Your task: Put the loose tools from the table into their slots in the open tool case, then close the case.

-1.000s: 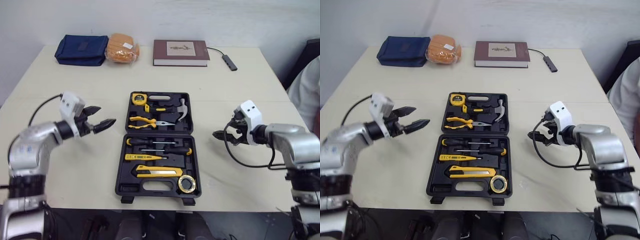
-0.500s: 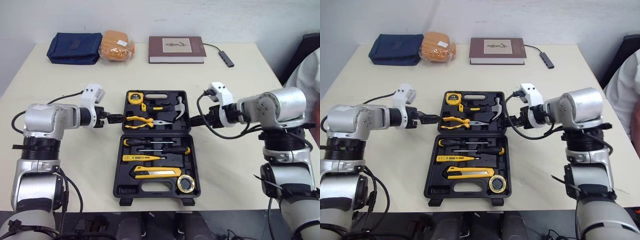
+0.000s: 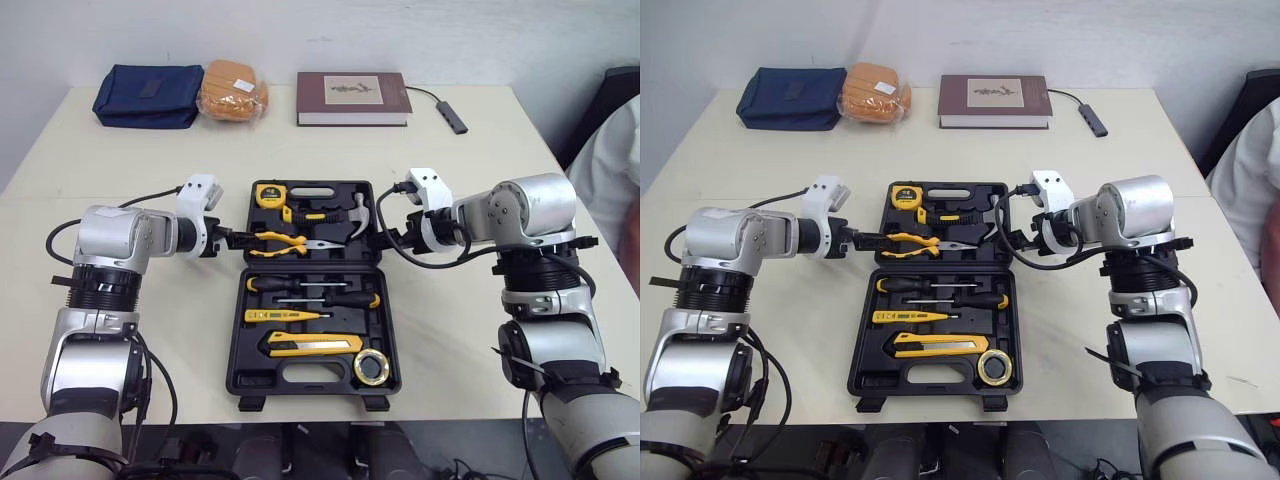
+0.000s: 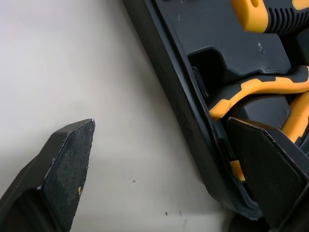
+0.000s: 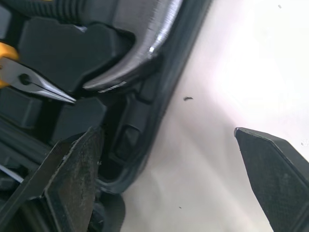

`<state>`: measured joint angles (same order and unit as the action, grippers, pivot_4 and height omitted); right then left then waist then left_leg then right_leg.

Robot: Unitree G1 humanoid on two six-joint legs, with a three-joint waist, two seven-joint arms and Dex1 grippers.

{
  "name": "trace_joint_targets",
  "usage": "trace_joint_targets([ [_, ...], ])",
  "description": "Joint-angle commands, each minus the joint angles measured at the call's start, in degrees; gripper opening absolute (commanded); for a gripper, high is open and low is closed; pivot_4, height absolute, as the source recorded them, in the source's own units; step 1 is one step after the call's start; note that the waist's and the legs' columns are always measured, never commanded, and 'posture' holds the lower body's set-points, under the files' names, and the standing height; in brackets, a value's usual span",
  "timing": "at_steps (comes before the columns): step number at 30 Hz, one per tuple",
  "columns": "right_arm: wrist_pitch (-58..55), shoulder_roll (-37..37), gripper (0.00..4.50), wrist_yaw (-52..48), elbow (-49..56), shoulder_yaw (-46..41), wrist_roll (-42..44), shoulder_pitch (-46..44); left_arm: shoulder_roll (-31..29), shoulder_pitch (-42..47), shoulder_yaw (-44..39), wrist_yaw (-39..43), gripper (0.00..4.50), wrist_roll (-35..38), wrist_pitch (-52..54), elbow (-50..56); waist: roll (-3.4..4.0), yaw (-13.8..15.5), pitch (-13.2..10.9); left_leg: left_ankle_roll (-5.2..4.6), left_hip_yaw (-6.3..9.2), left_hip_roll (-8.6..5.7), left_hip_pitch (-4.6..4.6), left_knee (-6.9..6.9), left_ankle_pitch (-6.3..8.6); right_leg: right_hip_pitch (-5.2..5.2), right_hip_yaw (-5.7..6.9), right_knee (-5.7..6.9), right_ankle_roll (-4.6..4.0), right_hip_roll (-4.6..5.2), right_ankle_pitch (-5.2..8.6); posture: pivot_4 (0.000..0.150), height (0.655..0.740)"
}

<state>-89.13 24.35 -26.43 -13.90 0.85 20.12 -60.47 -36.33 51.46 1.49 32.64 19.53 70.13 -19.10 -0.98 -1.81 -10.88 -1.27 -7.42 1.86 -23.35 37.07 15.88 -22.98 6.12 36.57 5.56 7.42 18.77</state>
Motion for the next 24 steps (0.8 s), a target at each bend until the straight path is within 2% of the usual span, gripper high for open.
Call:
trace_joint_targets([
  [1,1.29,-0.85,4.5,1.42,-0.18,-0.72,-0.56,-0.77,0.73,0.39,-0.47,-0.43,4.45,-0.63,-0.33,-0.13,0.0,0.02,0.0,0.01,-0.02,0.01,0.0,0.0,-0.01,-0.03,-0.01,0.03,0.0,-0.01,0.0,0.15,0.74],
  [12,2.94,-2.99,4.5,4.45,-4.77,-1.65,-1.42,-1.48,2.4,0.69,-0.03,-1.44,4.45,-2.74,-1.85,-2.42,-0.01,0.08,0.01,-0.05,-0.11,-0.05,0.05,0.06,-0.11,-0.08,-0.09,0.32,0.0,0.06,0.0,0.15,0.74],
  [13,2.89,-3.14,4.26,4.61,-4.94,-1.79,-1.35,-1.37,2.61,0.54,-0.23,-1.45,4.5,-2.61,-1.6,-2.36,-0.01,0.08,0.01,-0.04,-0.1,-0.05,0.05,0.06,-0.12,-0.08,-0.09,0.33,0.0,0.06,0.0,0.15,0.74],
  [16,3.09,-4.11,3.23,5.7,-5.69,-3.19,-1.44,-1.3,4.66,-0.13,-0.72,-1.82,3.66,-1.99,-0.98,-2.65,-0.01,0.14,0.02,-0.03,-0.1,-0.05,0.05,0.06,-0.13,-0.08,-0.09,0.35,0.0,0.07,0.0,0.15,0.74],
  [22,2.86,-6.83,0.1,9.73,-4.46,-9.3,-1.84,-1.76,7.45,-0.9,-2.77,-3.46,0.92,-1.42,0.85,0.84,-0.09,0.34,0.07,-0.08,-0.07,-0.12,0.05,0.09,-0.16,-0.07,-0.09,0.39,0.03,0.13,-0.02,0.15,0.74],
  [24,2.67,-7.57,0.0,10.94,-3.84,-10.86,-1.68,-1.72,7.49,-1.25,-2.94,-3.67,0.43,-1.59,0.73,1.67,-0.09,0.31,0.07,-0.1,-0.06,-0.14,0.06,0.09,-0.19,-0.04,-0.1,0.4,0.07,0.15,-0.04,0.15,0.74],
])
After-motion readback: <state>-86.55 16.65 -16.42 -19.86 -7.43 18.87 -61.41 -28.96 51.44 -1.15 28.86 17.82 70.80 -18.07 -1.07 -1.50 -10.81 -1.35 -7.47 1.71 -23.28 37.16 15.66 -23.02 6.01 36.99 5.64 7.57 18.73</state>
